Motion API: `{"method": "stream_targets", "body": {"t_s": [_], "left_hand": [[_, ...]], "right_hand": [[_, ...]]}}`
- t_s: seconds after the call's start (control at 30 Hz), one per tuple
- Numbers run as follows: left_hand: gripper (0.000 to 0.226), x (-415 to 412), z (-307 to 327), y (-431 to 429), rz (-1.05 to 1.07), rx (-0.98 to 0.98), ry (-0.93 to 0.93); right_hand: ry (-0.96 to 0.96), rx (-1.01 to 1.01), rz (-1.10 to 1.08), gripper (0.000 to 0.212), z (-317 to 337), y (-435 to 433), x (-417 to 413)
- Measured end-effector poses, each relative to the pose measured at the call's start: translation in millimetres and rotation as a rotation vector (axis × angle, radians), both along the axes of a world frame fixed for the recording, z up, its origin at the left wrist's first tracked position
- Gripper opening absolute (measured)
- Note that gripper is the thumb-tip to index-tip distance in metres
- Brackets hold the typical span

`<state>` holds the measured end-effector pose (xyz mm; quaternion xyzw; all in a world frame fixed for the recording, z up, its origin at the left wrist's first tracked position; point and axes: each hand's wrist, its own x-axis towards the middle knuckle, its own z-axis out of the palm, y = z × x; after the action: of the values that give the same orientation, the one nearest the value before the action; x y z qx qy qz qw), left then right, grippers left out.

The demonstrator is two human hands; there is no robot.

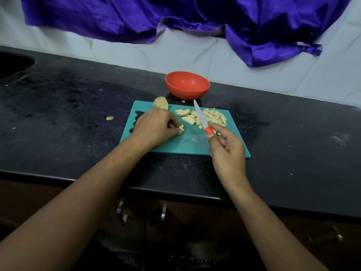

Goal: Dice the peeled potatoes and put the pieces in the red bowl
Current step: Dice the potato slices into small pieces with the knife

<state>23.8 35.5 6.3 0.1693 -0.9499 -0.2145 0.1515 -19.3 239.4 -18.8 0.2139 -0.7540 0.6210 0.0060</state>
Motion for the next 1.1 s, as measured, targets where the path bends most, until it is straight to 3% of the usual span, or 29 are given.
{"method": "stream_targets", "body": {"t_s": [0.4,0.47,0.63,0.87,1.1], "left_hand": [[0.019,-50,0,32,-0.116,0.165,0.171],[0.020,-49,0,21,-0.071,0.125,0.207],[0.031,-51,-5,6,-0.066,-0.077,0.066],[0.014,-48,-4,7,-0.069,-0.141,0.127],[0.020,-50,-5,9,-0.114,-0.231,0.133]], "right_hand": [[-0.051,-0.121,-0.069,0.034,0,0,-4],[-0.039,-0.100,-0.088,0.033,-1,-1,-4],[-0.026,-0.074,-0.110,0.033,-2,-1,-4],[-0.001,-0.033,-0.107,0.033,-1,-2,-3],[0.020,0.005,-0.099,0.033,-1,-1,-2]]}}
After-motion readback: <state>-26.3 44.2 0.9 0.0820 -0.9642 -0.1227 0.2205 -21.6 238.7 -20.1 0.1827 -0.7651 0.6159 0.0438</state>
